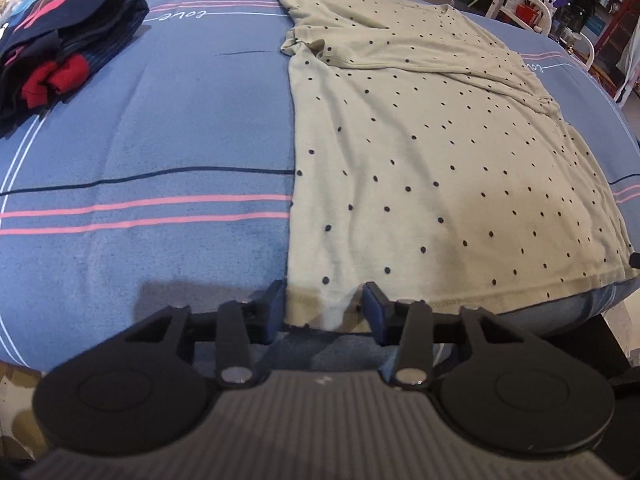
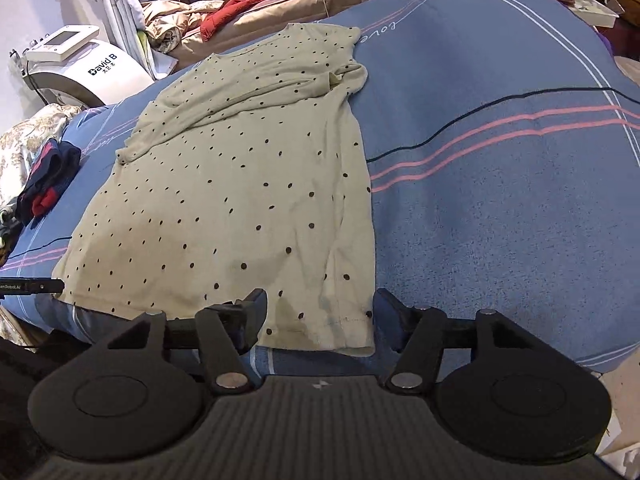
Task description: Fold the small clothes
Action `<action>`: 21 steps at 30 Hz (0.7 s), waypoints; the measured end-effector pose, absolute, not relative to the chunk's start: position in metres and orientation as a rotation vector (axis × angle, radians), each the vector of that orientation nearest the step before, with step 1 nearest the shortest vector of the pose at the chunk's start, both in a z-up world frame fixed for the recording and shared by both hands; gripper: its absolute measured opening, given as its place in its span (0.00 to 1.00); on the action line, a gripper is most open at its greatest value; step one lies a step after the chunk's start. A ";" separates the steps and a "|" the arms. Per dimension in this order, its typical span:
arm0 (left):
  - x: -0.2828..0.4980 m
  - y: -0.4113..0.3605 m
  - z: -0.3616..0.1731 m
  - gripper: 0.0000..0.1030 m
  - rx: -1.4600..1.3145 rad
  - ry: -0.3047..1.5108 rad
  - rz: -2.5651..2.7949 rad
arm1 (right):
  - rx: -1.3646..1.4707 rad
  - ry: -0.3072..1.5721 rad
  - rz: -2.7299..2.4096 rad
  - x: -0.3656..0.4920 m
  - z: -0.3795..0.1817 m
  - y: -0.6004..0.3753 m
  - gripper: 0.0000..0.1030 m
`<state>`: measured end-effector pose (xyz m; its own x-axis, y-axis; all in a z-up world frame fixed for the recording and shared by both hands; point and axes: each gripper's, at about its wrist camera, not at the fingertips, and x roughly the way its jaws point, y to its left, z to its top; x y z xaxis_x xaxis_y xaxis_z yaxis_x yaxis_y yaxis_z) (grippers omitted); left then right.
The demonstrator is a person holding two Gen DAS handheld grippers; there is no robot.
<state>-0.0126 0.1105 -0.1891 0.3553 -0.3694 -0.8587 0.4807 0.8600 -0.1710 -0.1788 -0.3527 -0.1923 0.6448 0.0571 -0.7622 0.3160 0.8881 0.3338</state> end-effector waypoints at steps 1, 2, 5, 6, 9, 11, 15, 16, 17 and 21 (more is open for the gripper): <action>-0.013 0.109 -0.190 0.27 0.112 1.083 -0.556 | 0.479 0.869 -0.158 -0.179 -0.194 -0.352 0.89; -0.014 0.106 -0.191 0.22 0.115 1.087 -0.559 | 0.489 0.869 -0.160 -0.179 -0.195 -0.352 0.84; -0.015 0.101 -0.192 0.12 0.122 1.092 -0.555 | 0.518 0.875 -0.155 -0.180 -0.200 -0.349 0.35; -0.014 0.101 -0.192 0.09 0.115 1.097 -0.556 | 0.542 0.880 -0.157 -0.181 -0.202 -0.350 0.17; -0.009 0.101 -0.188 0.07 0.091 1.114 -0.546 | 0.678 0.860 -0.147 -0.184 -0.204 -0.359 0.09; -0.003 0.100 -0.180 0.07 0.071 1.104 -0.547 | 0.794 0.827 -0.127 -0.185 -0.200 -0.367 0.09; 0.040 0.089 -0.150 0.07 -0.029 1.053 -0.599 | 0.977 0.722 -0.065 -0.162 -0.178 -0.391 0.09; 0.057 0.084 -0.142 0.07 -0.047 1.028 -0.608 | 1.018 0.689 -0.041 -0.149 -0.171 -0.399 0.09; 0.076 0.078 -0.136 0.07 -0.060 1.011 -0.613 | 1.058 0.662 -0.012 -0.132 -0.165 -0.409 0.08; 0.177 0.041 -0.115 0.07 -0.086 0.931 -0.583 | 1.113 0.574 0.032 -0.042 -0.140 -0.448 0.08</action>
<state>0.1766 0.0406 -0.1154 0.4549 -0.5081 -0.7314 0.4359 0.8432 -0.3147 -0.0420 -0.4482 -0.1402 0.8551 0.3043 -0.4197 0.2557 0.4567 0.8521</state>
